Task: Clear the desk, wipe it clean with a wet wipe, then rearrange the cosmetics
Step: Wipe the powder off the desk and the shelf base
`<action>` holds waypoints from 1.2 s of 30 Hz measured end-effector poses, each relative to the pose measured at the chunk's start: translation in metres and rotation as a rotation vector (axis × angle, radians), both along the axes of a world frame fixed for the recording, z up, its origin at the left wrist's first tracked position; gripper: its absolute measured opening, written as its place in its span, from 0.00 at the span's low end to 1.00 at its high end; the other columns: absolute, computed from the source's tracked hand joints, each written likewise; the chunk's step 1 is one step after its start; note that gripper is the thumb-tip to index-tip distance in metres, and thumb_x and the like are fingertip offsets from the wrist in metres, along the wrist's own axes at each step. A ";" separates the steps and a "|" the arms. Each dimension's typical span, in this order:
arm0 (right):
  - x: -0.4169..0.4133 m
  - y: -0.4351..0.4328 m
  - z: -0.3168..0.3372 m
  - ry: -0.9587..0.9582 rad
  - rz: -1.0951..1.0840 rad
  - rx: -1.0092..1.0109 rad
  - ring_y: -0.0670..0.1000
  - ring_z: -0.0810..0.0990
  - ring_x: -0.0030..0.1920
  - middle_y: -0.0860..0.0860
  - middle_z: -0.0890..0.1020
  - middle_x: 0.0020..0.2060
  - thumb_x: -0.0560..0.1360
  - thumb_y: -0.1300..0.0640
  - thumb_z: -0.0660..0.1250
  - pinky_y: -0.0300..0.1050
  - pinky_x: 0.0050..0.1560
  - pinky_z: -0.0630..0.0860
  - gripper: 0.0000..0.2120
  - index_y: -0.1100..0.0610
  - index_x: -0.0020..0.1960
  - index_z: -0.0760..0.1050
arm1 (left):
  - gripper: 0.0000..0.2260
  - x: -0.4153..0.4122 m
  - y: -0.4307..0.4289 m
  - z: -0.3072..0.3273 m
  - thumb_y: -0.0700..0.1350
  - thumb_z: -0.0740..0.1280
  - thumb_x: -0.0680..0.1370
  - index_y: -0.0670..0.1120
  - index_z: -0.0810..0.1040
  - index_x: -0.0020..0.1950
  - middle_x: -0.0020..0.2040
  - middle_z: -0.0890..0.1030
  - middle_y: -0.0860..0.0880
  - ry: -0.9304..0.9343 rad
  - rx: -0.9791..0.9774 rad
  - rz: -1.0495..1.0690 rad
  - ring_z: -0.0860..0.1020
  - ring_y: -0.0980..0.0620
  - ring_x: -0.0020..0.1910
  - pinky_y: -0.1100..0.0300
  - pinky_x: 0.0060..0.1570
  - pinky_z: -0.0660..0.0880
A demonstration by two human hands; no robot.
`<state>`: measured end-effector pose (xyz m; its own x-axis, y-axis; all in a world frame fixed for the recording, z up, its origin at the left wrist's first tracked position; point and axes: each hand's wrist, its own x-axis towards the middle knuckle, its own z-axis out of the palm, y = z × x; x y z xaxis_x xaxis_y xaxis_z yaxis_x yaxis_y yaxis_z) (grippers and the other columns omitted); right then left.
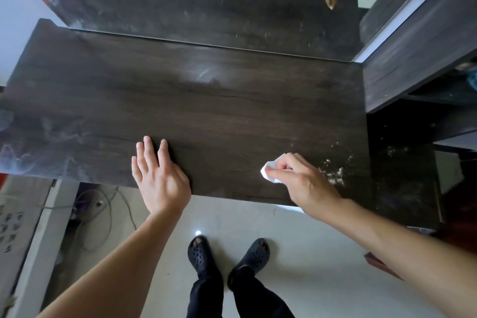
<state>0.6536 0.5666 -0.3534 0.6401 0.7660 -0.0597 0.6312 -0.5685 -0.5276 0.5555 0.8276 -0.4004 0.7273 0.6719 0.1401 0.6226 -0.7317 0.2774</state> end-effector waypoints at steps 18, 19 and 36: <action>0.064 0.015 -0.011 -0.158 -0.715 -0.213 0.59 0.70 0.54 0.59 0.70 0.53 0.73 0.71 0.59 0.48 0.47 0.68 0.21 0.59 0.63 0.72 | 0.25 0.001 0.001 0.003 0.44 0.48 0.74 0.40 0.68 0.69 0.74 0.62 0.37 0.003 -0.043 -0.017 0.57 0.38 0.74 0.45 0.73 0.50; 0.060 0.027 -0.011 -0.184 -0.738 -0.216 0.60 0.70 0.54 0.59 0.70 0.53 0.71 0.72 0.59 0.50 0.48 0.69 0.23 0.59 0.63 0.71 | 0.25 0.000 0.001 0.003 0.45 0.48 0.74 0.40 0.68 0.69 0.74 0.62 0.37 0.008 -0.044 -0.021 0.57 0.38 0.74 0.45 0.73 0.50; -0.019 -0.124 -0.011 -0.124 -1.223 -0.168 0.65 0.76 0.49 0.64 0.75 0.49 0.75 0.70 0.62 0.41 0.45 0.64 0.11 0.64 0.52 0.81 | 0.22 0.043 -0.076 0.019 0.36 0.59 0.73 0.39 0.70 0.68 0.73 0.64 0.36 0.085 -0.185 -0.471 0.58 0.36 0.74 0.43 0.73 0.54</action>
<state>0.6347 0.4424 -0.3644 0.9369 -0.3494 0.0126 -0.3209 -0.8737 -0.3657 0.5985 0.7519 -0.3817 0.9609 0.2761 -0.0232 0.2628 -0.8818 0.3917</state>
